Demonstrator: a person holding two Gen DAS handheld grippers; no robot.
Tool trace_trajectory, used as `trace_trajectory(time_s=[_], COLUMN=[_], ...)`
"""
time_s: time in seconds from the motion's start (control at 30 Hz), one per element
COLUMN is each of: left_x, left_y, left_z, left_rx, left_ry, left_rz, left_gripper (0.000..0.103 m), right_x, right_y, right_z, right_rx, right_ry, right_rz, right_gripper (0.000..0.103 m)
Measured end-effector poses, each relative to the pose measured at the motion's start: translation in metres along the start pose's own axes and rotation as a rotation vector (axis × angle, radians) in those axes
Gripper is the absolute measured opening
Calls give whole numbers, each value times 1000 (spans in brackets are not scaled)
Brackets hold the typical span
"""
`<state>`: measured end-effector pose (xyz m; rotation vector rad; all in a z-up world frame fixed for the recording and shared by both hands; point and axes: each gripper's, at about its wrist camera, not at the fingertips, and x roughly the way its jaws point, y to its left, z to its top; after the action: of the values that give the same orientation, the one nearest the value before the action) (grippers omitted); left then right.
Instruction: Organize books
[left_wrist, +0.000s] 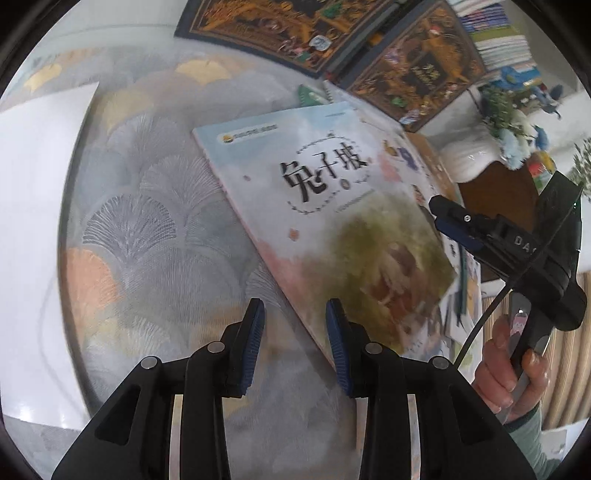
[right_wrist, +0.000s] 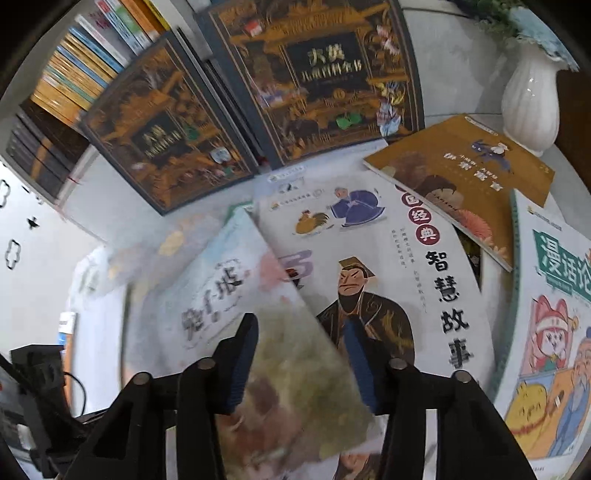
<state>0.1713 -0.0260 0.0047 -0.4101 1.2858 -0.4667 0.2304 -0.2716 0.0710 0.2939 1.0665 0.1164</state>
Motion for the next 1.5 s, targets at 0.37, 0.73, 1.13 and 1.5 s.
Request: trace_trajectory(time_s=[0.37,0.73,1.13,1.5], left_x=[-10,-42,-49,-79], left_y=[1,7,-4,4], left_z=[-17,-143,-186,-165], left_rx=[47,88,95,-55], left_ry=[20,120,115,6], left_rz=[-11,-63,-27,-306], left_gripper=[33,33,34,32], right_x=[-13,-70,-80,-83], right_y=[2,1,3,-11], right_z=[-46,-214,-248,-250], right_rx=[-4,-23,-23,47], right_ry=[91,227,202,199], right_rz=[108,97,43,148], right_gripper=[44,44,43,42])
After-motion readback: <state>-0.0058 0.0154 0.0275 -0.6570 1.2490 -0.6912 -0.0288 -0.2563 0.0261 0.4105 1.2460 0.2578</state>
